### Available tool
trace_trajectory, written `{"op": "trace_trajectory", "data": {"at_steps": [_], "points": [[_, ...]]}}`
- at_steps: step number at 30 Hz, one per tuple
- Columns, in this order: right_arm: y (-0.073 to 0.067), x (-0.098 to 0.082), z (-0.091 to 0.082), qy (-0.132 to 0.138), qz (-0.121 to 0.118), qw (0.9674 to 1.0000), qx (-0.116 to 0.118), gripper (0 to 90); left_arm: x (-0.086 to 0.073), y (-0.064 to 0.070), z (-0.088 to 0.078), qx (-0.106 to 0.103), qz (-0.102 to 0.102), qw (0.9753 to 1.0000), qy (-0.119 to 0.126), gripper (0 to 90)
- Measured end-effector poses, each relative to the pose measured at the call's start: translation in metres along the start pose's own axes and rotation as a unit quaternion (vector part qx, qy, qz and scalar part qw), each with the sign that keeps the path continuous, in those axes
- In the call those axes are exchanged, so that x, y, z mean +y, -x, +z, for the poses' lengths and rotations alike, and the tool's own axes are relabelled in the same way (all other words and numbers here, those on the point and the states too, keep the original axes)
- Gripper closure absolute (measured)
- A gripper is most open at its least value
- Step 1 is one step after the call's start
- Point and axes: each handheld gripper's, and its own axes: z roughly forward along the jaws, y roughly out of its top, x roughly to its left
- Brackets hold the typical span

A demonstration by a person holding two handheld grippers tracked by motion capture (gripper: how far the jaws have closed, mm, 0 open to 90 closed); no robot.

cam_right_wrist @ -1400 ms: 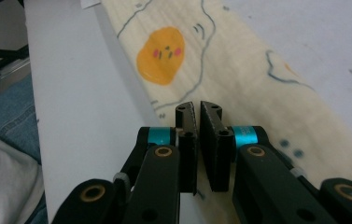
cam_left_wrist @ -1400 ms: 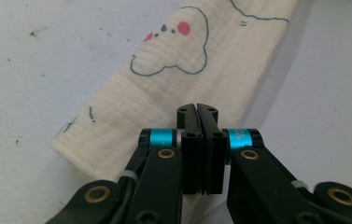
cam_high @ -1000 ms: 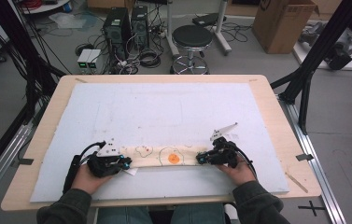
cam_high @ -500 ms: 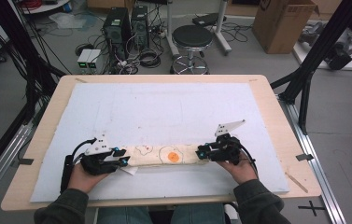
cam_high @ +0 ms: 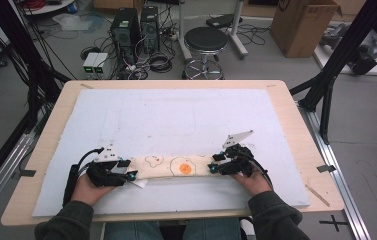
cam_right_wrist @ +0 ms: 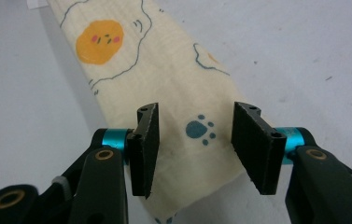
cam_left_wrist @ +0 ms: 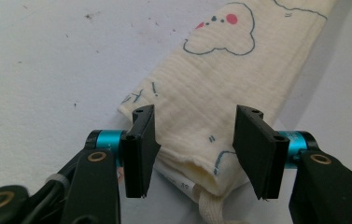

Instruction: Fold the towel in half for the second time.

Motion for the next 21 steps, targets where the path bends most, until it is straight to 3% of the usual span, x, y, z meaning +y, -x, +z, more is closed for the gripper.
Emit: {"op": "trace_trajectory", "data": {"at_steps": [6,15,19,21], "points": [[-0.0045,-0.0039,0.0025,-0.001,-0.026,0.9996,-0.011,48.0,-0.0016,-0.0005,0.0013,-0.003,0.001,1.0000,0.001,47.1],[-0.0098,-0.0075,0.0045,0.004,-0.043,0.9986,-0.032,47.6,-0.0043,0.0010,0.0021,0.001,-0.005,0.9999,0.009,46.2],[-0.0087,-0.0091,0.0027,0.016,-0.032,0.9992,-0.021,43.8,-0.0019,0.0015,-0.0012,0.002,-0.002,0.9999,0.010,46.0],[-0.0080,-0.0080,-0.0013,0.028,-0.030,0.9990,-0.019,39.3,0.0000,0.0019,-0.0045,0.000,-0.005,0.9998,0.021,44.0]]}}
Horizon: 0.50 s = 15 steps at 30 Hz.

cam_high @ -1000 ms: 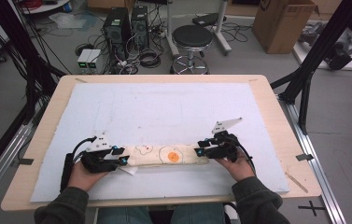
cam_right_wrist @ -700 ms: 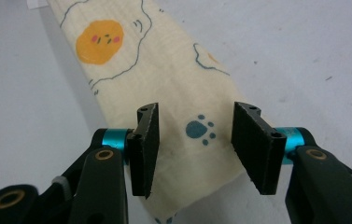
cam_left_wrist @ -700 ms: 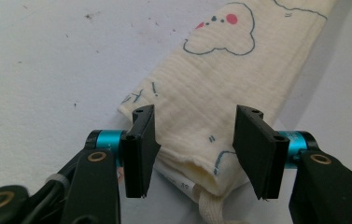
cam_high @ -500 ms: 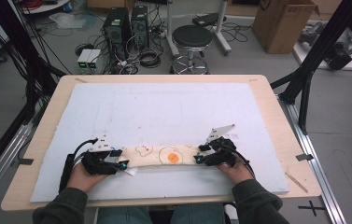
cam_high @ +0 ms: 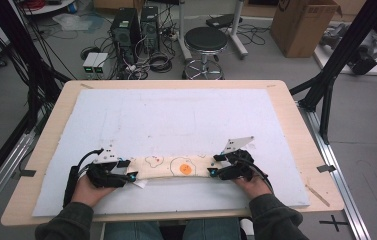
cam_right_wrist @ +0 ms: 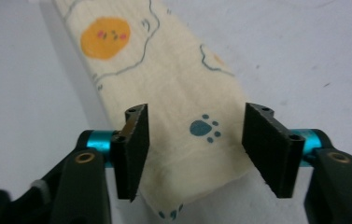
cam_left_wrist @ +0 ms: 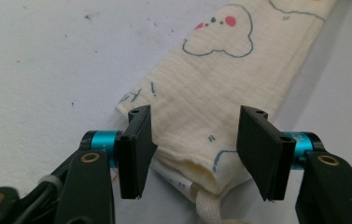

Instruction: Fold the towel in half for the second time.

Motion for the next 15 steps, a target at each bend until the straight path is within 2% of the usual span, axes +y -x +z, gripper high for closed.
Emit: {"op": "trace_trajectory", "data": {"at_steps": [3,6,12,15], "points": [[0.006,0.003,-0.012,0.043,0.027,0.9986,0.014,38.1,0.003,-0.001,-0.005,0.000,-0.003,0.9998,0.019,43.0],[0.014,0.006,-0.018,0.067,0.043,0.9967,0.017,38.1,0.006,-0.005,-0.008,0.003,-0.018,0.9990,0.040,41.3],[0.029,0.011,-0.016,0.047,0.069,0.9965,-0.001,44.4,0.015,-0.016,-0.010,0.017,-0.041,0.9970,0.064,38.6],[0.035,0.011,-0.011,0.037,0.079,0.9961,-0.011,48.5,0.017,-0.021,-0.003,0.027,-0.044,0.9975,0.049,40.7]]}}
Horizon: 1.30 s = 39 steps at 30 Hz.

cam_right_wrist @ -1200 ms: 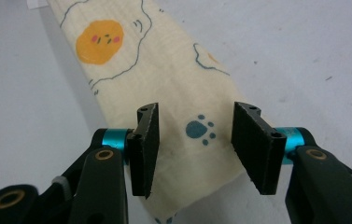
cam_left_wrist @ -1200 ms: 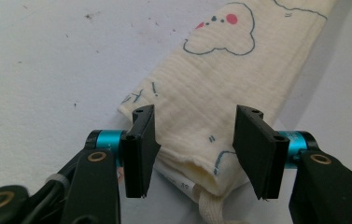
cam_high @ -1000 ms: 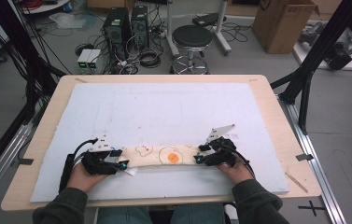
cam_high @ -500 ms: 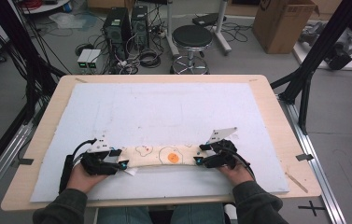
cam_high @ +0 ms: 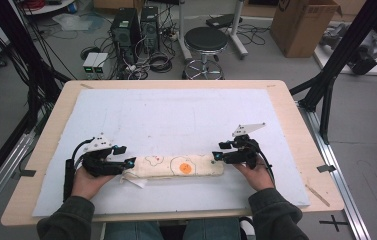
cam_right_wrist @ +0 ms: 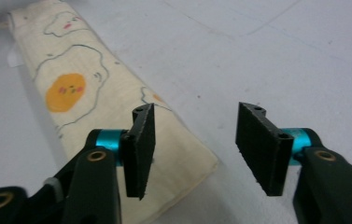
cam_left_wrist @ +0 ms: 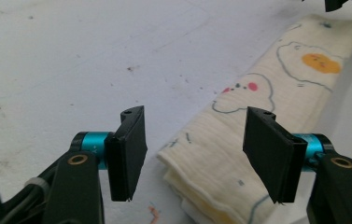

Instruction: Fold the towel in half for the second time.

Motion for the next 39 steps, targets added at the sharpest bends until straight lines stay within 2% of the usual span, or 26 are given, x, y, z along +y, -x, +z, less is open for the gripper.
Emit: {"op": "trace_trajectory", "data": {"at_steps": [3,6,9,10,13,15,19,23,24,27,30,34,39], "points": [[0.004,-0.001,0.006,-0.020,0.012,0.9997,0.001,51.7,-0.001,-0.005,0.008,0.005,-0.009,0.9997,-0.022,44.3],[0.007,-0.002,0.011,-0.031,0.022,0.9993,0.005,53.6,-0.003,-0.009,0.016,-0.003,-0.020,0.9992,-0.035,44.2],[0.007,-0.003,0.013,-0.039,0.023,0.9989,0.010,55.9,-0.004,-0.009,0.021,-0.010,-0.018,0.9983,-0.055,44.6],[0.007,-0.003,0.013,-0.045,0.022,0.9987,0.012,56.0,-0.005,-0.009,0.022,-0.012,-0.023,0.9980,-0.058,45.1],[0.006,-0.004,0.017,-0.060,0.023,0.9978,0.018,58.2,-0.006,-0.010,0.023,-0.015,-0.023,0.9974,-0.067,49.3],[0.005,-0.005,0.020,-0.069,0.014,0.9973,0.021,60.8,-0.006,-0.009,0.024,-0.017,-0.021,0.9973,-0.069,52.1],[0.004,-0.006,0.020,-0.068,0.012,0.9974,0.022,64.1,-0.007,-0.007,0.026,-0.021,-0.010,0.9965,-0.081,56.7],[0.003,-0.006,0.020,-0.072,0.014,0.9968,0.031,72.7,-0.008,-0.007,0.026,-0.023,-0.008,0.9966,-0.078,62.5],[0.003,-0.006,0.021,-0.072,0.007,0.9969,0.033,76.2,-0.008,-0.006,0.026,-0.025,-0.007,0.9967,-0.077,65.4],[0.000,-0.006,0.022,-0.072,0.006,0.9967,0.038,79.6,-0.008,-0.004,0.025,-0.030,0.001,0.9966,-0.077,72.5],[0.000,-0.006,0.021,-0.073,0.010,0.9966,0.038,81.1,-0.008,-0.001,0.024,-0.025,0.011,0.9968,-0.075,78.9],[-0.003,-0.005,0.017,-0.069,0.003,0.9971,0.033,82.4,-0.007,0.000,0.023,-0.016,0.017,0.9972,-0.071,81.7],[-0.004,0.000,0.009,-0.053,0.004,0.9981,0.030,82.8,-0.001,0.002,0.016,-0.007,0.010,0.9988,-0.048,83.2]]}}
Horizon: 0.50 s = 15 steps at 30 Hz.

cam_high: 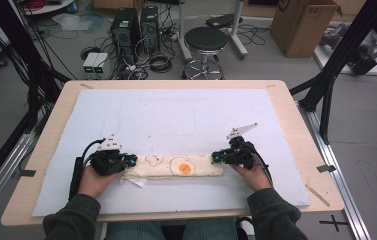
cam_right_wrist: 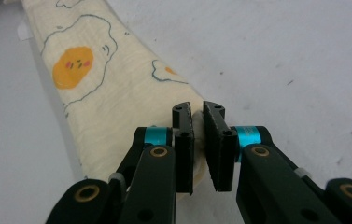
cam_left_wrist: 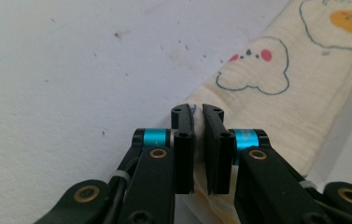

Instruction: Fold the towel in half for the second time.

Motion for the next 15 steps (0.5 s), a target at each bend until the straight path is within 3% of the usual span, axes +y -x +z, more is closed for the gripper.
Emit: {"op": "trace_trajectory", "data": {"at_steps": [8,15], "points": [[-0.001,0.018,-0.015,0.008,-0.014,0.9996,-0.022,83.1,0.014,-0.002,0.001,0.020,-0.005,0.9997,0.012,84.2],[0.014,0.029,-0.015,0.012,0.002,0.9989,-0.044,83.1,0.036,-0.012,0.009,0.048,-0.011,0.9986,0.022,84.5]]}}
